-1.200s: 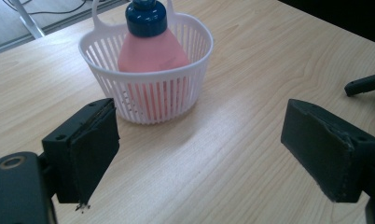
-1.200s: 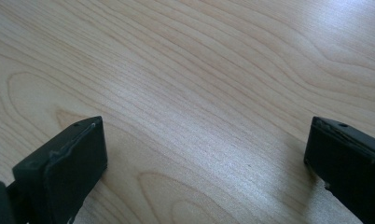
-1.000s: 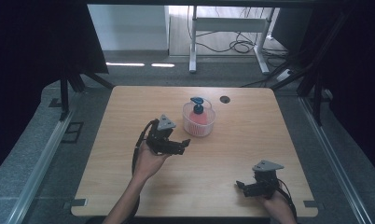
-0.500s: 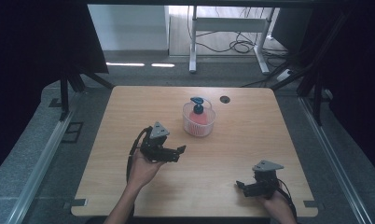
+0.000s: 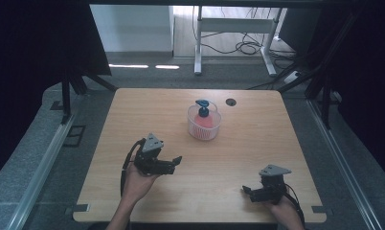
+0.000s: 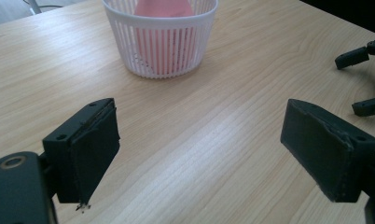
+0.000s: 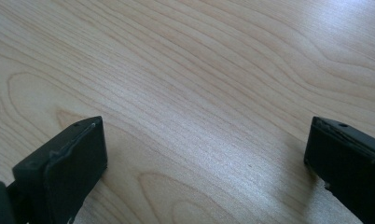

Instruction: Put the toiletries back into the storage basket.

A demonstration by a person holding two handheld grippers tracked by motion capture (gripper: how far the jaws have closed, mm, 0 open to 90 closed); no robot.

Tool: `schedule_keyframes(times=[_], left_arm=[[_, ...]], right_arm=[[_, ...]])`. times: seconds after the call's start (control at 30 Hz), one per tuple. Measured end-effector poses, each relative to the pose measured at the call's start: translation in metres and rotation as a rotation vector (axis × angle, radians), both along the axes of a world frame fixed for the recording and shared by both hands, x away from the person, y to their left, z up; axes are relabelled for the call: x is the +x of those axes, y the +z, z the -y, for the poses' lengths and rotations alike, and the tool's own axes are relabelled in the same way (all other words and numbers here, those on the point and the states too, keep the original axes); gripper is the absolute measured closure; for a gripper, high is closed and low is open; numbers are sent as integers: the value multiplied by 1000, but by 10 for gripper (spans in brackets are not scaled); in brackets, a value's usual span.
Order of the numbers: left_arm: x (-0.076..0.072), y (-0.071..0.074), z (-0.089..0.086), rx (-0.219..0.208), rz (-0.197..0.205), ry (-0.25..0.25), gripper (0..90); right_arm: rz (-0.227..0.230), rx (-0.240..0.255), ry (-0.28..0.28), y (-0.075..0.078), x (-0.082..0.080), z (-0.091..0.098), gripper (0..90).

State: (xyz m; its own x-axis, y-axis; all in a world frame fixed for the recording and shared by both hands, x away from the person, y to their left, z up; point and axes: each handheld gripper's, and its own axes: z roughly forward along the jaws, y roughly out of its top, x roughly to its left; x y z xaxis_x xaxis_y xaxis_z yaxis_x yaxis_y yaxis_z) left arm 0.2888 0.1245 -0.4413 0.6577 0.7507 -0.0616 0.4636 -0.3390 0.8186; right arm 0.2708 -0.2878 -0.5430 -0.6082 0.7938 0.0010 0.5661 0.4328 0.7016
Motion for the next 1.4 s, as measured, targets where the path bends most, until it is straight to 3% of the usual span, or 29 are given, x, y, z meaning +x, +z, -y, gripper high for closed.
schedule_keyframes(times=[0.53, 1.0, 1.4], left_arm=[[-26, -9, -21, 1, 11, 17, 114], [-45, -34, -33, -2, -7, 33, 113], [-52, -57, -38, 5, -27, 49, 113]], right_arm=[[1, -2, -2, 0, 0, 0, 0], [-1, -2, -3, 0, 0, -1, 0], [1, -2, -2, 0, 0, -1, 0]])
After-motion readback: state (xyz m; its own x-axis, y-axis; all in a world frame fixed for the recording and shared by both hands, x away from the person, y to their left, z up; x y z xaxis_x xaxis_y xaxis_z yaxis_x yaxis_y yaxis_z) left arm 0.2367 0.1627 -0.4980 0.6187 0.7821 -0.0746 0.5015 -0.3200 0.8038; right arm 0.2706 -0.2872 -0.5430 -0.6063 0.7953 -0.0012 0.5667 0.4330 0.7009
